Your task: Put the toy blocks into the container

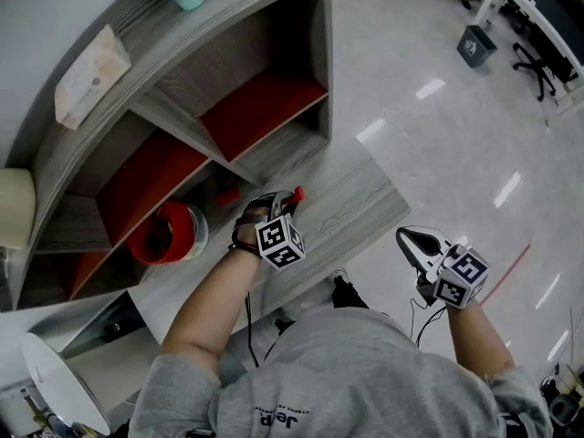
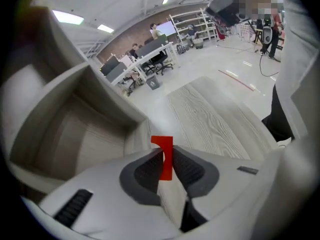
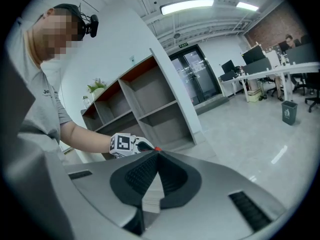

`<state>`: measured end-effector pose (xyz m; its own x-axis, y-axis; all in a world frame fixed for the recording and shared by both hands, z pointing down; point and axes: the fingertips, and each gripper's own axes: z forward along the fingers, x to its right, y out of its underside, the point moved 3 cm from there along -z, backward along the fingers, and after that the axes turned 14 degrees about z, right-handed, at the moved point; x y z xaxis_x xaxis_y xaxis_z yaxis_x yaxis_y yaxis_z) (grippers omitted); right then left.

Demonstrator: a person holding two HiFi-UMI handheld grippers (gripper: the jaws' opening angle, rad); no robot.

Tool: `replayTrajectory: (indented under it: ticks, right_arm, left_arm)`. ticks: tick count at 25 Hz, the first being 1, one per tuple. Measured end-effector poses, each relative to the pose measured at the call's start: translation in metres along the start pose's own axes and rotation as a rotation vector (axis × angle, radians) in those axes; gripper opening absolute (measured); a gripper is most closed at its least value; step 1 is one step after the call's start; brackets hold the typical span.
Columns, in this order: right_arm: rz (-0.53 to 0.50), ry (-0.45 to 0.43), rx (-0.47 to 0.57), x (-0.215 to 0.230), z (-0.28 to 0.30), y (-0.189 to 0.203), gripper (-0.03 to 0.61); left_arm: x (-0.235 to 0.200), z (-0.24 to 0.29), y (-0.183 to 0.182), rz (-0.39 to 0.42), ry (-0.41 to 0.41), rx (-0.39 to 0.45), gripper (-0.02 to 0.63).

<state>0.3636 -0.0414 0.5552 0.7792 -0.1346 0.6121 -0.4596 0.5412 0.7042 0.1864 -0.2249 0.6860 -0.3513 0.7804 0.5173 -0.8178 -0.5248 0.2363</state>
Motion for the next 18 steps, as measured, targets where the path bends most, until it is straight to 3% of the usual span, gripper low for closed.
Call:
replayTrajectory:
  ticks: [5, 9, 18]
  right_arm:
    - [-0.038, -0.069, -0.029, -0.051, 0.038, -0.001, 0.018]
    - [-0.112, -0.191, -0.078, -0.098, 0.092, -0.012, 0.018]
    - [-0.208, -0.364, -0.151, -0.205, 0.176, 0.001, 0.018]
  left_arm:
    - [-0.015, -0.075, 0.038, -0.086, -0.103, 0.010, 0.097]
    - [-0.023, -0.136, 0.105, -0.174, -0.208, -0.083, 0.097]
    - [-0.001, -0.235, 0.244, -0.371, -0.325, -0.236, 0.097]
